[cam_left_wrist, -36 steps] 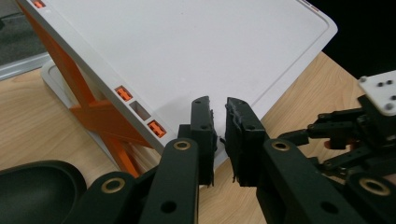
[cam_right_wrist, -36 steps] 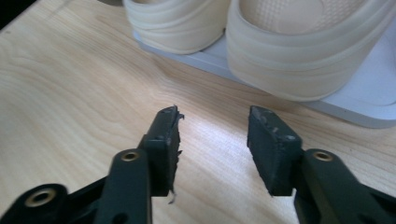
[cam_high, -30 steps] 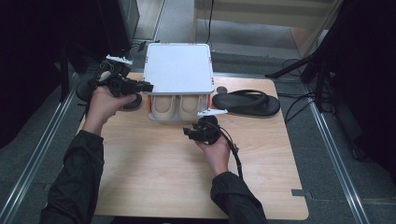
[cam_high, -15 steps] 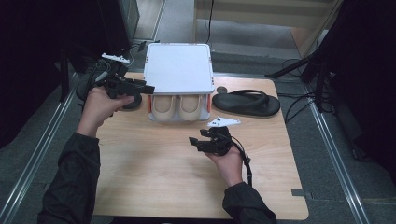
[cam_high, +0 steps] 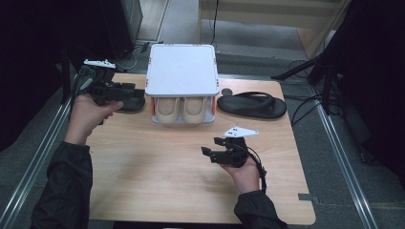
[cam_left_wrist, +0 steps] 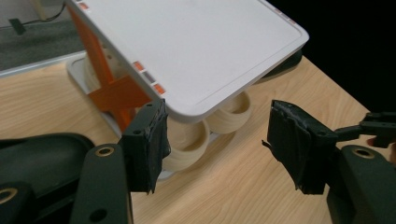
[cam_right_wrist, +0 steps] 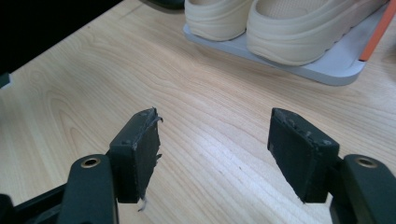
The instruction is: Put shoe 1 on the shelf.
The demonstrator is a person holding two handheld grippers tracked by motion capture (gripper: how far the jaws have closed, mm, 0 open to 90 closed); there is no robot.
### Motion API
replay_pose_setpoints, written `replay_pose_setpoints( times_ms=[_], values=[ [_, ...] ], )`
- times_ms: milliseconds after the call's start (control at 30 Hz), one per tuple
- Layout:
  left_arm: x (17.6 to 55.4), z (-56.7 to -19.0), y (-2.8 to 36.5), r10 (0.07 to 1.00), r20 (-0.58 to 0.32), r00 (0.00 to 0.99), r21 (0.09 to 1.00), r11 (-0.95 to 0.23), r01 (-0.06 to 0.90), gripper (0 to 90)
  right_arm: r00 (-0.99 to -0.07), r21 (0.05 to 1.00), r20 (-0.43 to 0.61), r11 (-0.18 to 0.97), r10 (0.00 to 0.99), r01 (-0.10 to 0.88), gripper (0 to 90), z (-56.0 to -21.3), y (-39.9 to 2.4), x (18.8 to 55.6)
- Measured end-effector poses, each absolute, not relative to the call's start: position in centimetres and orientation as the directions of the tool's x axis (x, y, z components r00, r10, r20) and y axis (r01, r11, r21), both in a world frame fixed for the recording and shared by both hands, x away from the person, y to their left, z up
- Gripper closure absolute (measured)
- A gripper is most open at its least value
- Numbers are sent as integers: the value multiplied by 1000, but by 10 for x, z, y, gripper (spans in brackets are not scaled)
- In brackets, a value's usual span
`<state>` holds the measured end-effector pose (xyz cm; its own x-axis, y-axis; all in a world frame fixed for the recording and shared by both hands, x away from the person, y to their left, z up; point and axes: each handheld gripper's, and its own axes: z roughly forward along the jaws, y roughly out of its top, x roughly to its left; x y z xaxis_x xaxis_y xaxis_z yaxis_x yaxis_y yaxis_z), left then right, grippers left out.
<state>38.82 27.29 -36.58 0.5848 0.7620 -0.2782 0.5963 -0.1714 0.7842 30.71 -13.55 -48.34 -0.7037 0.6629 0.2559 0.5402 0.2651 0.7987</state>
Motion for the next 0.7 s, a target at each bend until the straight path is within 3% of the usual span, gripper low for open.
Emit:
replay_pose_setpoints(
  times_ms=[500,700],
  values=[
    [376,-391,310,830,-268,489,777,-114,619,379,-657,799,280,209,700,563,381,-486,-167,297],
    [376,-407,322,863,-246,441,768,-104,632,422,-669,813,252,222,700,539,374,-488,-171,295]
  ],
)
